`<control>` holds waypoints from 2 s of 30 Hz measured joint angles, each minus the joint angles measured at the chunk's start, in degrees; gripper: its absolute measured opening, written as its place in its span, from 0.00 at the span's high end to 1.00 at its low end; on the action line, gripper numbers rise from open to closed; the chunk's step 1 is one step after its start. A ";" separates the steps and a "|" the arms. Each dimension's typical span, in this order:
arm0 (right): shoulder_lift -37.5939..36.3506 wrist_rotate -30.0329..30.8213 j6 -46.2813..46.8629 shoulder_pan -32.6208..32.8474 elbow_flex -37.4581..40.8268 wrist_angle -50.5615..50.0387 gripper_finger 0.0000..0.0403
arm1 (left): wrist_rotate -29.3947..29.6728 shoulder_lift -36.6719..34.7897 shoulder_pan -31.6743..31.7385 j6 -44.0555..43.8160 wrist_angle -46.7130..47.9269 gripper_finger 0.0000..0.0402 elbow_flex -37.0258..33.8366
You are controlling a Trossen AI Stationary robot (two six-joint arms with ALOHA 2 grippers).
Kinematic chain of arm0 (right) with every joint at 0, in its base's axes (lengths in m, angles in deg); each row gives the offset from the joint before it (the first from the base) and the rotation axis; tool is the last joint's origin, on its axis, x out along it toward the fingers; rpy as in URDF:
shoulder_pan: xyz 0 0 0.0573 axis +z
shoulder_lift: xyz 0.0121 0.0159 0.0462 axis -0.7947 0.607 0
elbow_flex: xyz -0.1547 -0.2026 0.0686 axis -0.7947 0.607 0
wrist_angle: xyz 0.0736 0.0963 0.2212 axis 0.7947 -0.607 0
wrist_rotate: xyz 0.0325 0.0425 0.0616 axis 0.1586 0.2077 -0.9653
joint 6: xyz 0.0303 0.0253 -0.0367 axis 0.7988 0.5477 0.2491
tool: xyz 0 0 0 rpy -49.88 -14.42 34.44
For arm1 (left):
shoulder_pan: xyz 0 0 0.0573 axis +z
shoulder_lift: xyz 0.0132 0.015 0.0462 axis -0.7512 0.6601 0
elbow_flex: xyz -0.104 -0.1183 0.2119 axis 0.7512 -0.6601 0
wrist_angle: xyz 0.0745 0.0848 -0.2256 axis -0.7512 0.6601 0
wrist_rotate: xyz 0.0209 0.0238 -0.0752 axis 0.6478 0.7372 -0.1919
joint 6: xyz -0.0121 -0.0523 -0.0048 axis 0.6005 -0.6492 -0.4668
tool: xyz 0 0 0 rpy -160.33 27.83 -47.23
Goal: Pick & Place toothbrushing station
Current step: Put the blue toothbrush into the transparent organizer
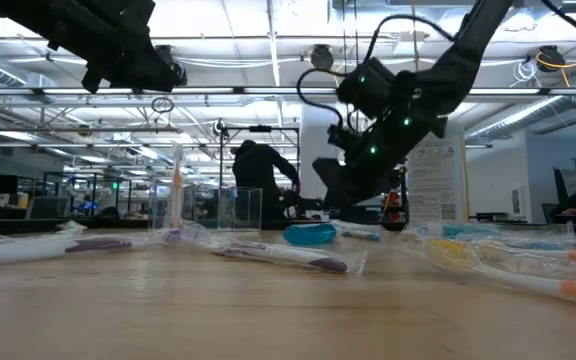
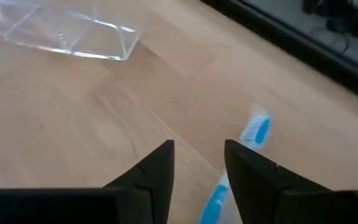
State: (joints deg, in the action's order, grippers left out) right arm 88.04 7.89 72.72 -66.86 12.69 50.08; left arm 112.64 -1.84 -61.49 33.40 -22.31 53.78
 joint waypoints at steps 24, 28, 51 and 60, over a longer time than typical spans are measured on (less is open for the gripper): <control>6.17 -5.30 4.52 -3.44 -0.10 1.47 0.96 | 0.24 0.00 0.02 0.37 0.11 0.71 0.00; 6.08 -6.39 3.80 -2.91 0.03 4.25 0.95 | 0.24 0.00 0.02 0.37 0.13 0.71 0.00; 5.91 -27.17 -4.50 4.76 0.05 48.08 1.00 | 0.28 0.00 0.02 1.40 0.42 0.71 -0.02; 5.91 -22.05 -7.54 5.04 0.05 54.93 1.00 | 0.39 0.76 0.11 1.35 0.28 0.71 -0.02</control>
State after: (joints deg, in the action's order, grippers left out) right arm 93.95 -14.15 65.18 -61.82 12.74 105.01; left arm 113.04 -1.08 -61.38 34.75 -22.03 53.75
